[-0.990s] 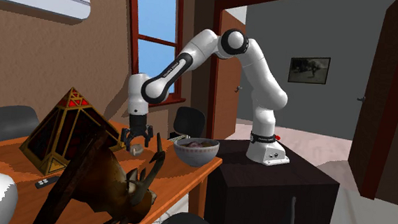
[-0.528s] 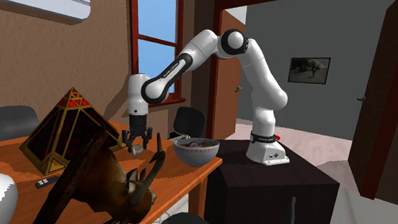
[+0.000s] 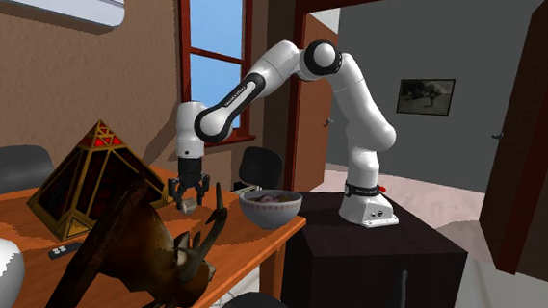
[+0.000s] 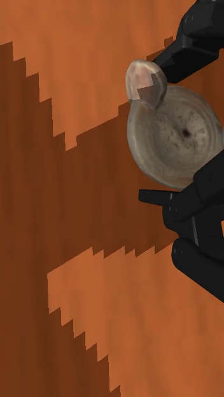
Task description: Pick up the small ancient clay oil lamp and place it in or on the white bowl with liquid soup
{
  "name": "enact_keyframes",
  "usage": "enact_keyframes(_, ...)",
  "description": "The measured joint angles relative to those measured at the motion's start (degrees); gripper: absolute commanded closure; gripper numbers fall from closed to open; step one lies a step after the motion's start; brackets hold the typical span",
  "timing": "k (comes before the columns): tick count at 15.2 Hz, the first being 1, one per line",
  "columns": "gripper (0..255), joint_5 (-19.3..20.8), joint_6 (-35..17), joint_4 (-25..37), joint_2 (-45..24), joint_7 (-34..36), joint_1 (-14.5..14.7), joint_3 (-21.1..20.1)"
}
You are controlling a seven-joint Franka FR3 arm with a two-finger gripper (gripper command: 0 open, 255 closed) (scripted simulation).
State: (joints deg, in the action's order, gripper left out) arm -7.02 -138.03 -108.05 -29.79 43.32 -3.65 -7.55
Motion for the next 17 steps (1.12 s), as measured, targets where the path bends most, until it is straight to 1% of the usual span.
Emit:
enact_keyframes(4,255,-0.03,1.07,-0.1,1.15,0.09,-0.08,-0.03)
enact_keyframes(17,255,-0.06,8.7,1.55,7.2,0.99,-0.31,-0.16)
